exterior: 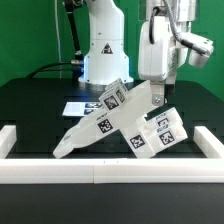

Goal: Assemble chair

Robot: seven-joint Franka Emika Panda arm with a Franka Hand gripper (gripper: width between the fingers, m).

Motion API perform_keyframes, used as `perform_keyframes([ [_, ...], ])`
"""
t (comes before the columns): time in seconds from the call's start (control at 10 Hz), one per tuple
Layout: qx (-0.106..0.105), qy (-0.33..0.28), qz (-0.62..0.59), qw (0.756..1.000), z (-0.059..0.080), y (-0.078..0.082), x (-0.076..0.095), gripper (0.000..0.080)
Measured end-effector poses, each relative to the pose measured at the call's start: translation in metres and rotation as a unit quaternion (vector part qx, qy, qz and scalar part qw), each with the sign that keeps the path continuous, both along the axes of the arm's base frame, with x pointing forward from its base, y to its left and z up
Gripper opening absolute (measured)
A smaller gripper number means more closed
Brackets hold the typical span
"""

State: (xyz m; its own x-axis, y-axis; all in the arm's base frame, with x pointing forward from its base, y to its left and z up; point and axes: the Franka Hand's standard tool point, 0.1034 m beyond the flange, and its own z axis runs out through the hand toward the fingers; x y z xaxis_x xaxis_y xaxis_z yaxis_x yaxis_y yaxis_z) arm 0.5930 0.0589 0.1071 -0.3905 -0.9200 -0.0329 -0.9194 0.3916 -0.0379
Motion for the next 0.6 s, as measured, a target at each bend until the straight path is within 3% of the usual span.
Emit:
perform_keyframes([
  [0.6,0.0,0.0,0.002,1.0,-0.0002,0.0002,-0.0001,0.0648],
])
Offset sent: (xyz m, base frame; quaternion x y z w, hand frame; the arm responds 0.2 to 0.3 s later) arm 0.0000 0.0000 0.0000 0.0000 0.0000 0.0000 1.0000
